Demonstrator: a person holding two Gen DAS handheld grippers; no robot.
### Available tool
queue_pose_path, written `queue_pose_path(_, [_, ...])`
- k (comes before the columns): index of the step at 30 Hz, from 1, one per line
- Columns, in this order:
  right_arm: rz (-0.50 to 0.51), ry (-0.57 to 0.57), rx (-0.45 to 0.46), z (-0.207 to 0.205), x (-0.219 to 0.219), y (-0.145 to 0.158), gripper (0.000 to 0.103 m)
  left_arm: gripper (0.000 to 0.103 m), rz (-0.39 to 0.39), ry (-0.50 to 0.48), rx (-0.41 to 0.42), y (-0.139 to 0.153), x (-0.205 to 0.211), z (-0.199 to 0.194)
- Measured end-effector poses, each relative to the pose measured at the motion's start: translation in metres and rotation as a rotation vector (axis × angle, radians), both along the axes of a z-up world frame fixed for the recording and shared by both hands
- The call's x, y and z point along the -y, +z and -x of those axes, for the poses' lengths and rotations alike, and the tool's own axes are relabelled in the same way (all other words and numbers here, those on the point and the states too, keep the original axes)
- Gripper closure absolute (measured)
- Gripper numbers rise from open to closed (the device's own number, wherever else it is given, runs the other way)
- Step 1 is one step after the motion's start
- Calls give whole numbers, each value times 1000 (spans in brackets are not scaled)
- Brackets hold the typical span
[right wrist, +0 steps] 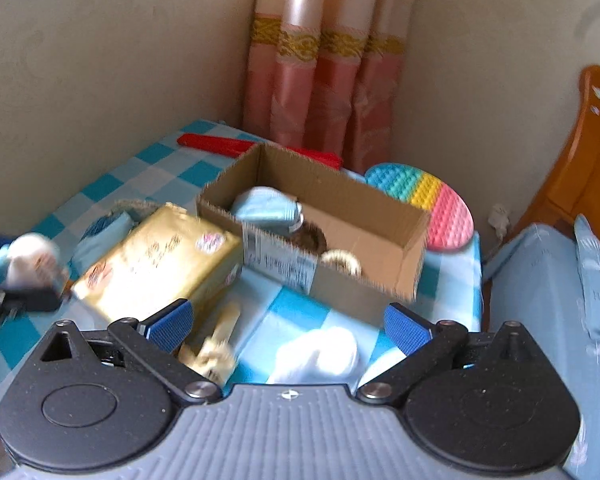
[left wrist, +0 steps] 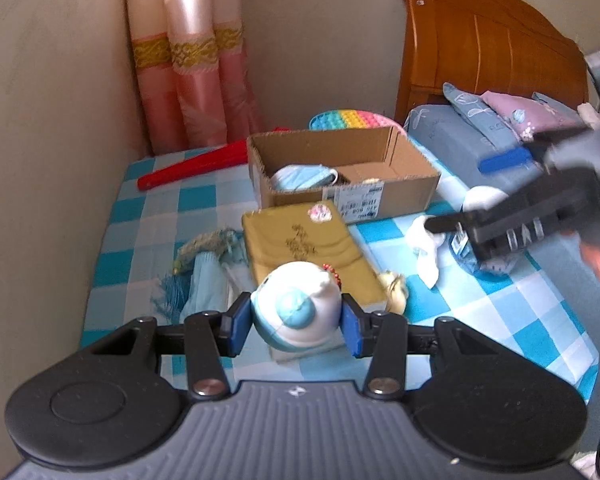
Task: Organize soft objects
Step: 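Carry the toy and rope ring into the cardboard box and open both tools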
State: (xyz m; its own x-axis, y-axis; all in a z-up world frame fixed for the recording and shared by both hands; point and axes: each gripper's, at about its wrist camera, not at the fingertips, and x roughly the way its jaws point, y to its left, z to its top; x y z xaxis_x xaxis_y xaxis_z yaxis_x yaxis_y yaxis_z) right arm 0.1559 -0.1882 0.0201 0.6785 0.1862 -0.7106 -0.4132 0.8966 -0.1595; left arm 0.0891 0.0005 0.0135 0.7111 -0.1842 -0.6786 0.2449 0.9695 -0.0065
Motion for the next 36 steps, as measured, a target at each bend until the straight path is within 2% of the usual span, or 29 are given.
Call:
queue_pose_path(6, [-45, -86, -40, 32, 11, -16, 0, 58, -22, -23, 26, 12, 12, -17])
queue_pose_path(11, [-88, -140, -24, 52, 21, -24, 0, 58, -40, -56, 32, 19, 32, -42])
queue_pose_path(20, [-98, -166, -38, 57, 31, -32, 0, 58, -60, -116, 1, 30, 83, -123])
queue_pose_path(27, [-123, -155, -49, 57, 37, -33, 0, 57, -99, -138, -64, 17, 127, -187])
queue_pose_path(29, [-127, -158, -46, 57, 39, -33, 0, 48, -101, -134, -60, 14, 136, -199])
queue_pose_path(30, [-133, -162, -47, 56, 41, -33, 0, 28, -101, -131, -43, 13, 139, -203])
queue_pose_path(31, [-139, -165, -50, 56, 42, -33, 0, 14, -111, -126, -29, 11, 143, -204])
queue_pose_path(34, [-143, -163, -44, 58, 44, -32, 0, 13, -157, -99, 20, 12, 149, -203])
queue_pose_path(36, [-147, -158, -41, 59, 43, -31, 0, 13, -151, -111, 16, 13, 146, -198])
